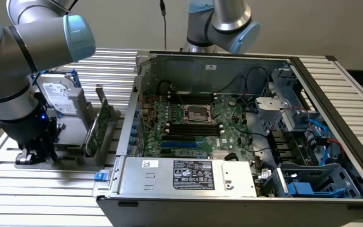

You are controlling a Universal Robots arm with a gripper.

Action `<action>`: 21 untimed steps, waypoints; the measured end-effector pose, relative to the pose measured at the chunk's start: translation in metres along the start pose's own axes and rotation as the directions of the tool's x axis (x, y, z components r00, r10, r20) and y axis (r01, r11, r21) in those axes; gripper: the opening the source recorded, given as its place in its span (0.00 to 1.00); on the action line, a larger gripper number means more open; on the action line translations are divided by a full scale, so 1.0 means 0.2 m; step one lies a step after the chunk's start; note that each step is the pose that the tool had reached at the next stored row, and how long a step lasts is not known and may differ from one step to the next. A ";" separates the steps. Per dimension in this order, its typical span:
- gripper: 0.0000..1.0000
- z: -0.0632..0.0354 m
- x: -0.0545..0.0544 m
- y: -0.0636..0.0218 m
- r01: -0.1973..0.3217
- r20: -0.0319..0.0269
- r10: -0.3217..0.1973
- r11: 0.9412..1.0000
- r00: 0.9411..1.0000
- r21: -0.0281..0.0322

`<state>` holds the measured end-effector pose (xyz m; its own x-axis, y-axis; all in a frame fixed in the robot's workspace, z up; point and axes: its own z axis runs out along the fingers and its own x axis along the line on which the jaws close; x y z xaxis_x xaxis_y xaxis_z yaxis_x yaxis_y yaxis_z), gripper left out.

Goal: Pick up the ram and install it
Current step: 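Pick up the ram and move it above insertion slot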

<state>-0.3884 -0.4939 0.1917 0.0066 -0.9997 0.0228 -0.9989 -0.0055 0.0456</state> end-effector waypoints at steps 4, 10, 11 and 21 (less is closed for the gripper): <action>0.14 0.000 0.00 0.000 -0.021 0.002 0.021 1.000 1.000 -0.001; 0.14 0.000 0.00 0.000 -0.055 0.014 0.055 0.998 0.998 -0.002; 0.14 -0.001 0.00 0.000 -0.058 0.015 0.058 0.998 0.998 -0.002; 0.14 -0.153 0.00 0.007 -0.058 0.025 0.058 0.998 0.998 -0.004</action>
<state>-0.3885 -0.4939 0.2224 -0.0522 -0.9986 0.0003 -0.9975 0.0522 0.0478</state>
